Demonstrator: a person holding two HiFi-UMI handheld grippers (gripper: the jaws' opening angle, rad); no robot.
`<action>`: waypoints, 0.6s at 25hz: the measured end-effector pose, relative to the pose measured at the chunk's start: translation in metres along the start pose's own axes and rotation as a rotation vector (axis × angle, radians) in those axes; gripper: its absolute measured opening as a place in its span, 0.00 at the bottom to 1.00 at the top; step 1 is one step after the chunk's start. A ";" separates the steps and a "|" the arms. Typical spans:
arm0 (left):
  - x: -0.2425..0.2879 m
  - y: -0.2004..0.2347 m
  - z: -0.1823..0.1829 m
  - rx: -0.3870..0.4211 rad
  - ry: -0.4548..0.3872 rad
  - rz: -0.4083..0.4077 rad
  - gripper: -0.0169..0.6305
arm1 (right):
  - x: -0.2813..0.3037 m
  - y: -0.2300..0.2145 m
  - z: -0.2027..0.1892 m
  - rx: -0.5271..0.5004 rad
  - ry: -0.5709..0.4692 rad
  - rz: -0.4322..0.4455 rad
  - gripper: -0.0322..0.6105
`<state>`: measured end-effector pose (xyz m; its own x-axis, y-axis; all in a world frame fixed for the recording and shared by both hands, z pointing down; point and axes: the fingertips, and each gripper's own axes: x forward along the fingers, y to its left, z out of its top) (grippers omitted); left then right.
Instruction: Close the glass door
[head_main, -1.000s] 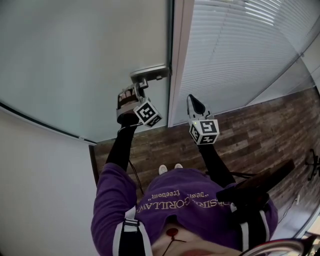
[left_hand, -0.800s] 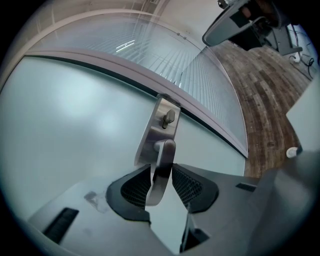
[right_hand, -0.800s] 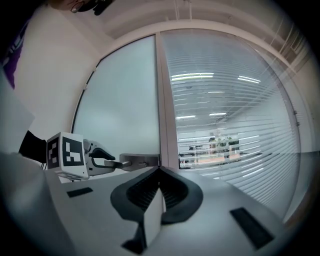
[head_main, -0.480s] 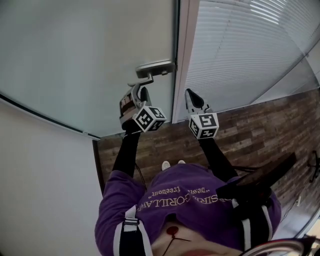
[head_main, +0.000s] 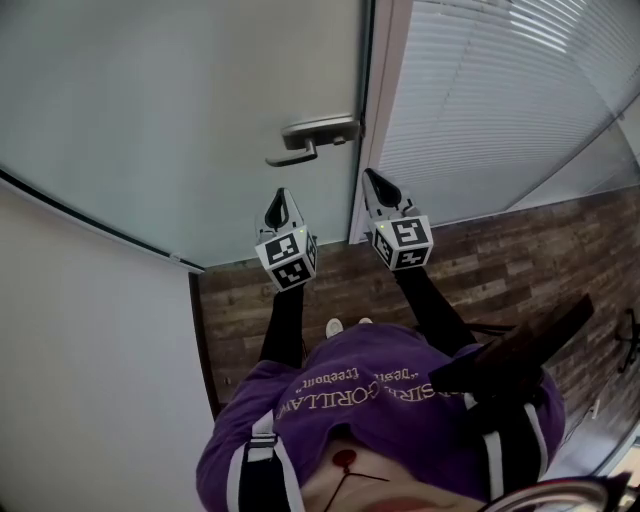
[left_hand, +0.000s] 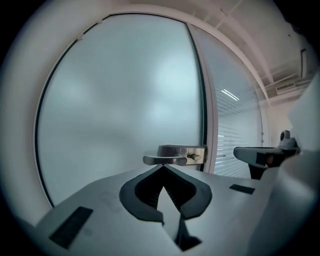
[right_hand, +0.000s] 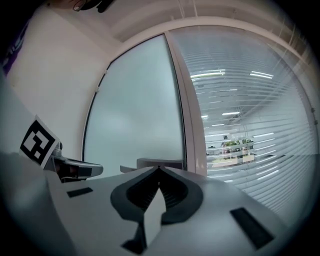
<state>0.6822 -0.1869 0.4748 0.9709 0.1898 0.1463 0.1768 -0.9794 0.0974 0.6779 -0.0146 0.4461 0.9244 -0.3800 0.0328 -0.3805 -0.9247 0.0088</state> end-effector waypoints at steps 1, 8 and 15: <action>-0.005 0.004 -0.003 -0.039 -0.013 0.012 0.03 | 0.001 0.002 0.000 0.000 0.000 0.004 0.04; -0.027 0.012 -0.009 -0.051 -0.073 0.055 0.03 | 0.008 0.015 0.002 0.000 0.000 0.031 0.04; -0.027 0.008 -0.004 0.002 -0.085 0.044 0.03 | 0.009 0.018 0.001 -0.013 0.006 0.035 0.04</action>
<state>0.6564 -0.1995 0.4760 0.9878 0.1406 0.0666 0.1344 -0.9868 0.0905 0.6796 -0.0350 0.4458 0.9102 -0.4122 0.0392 -0.4132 -0.9104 0.0203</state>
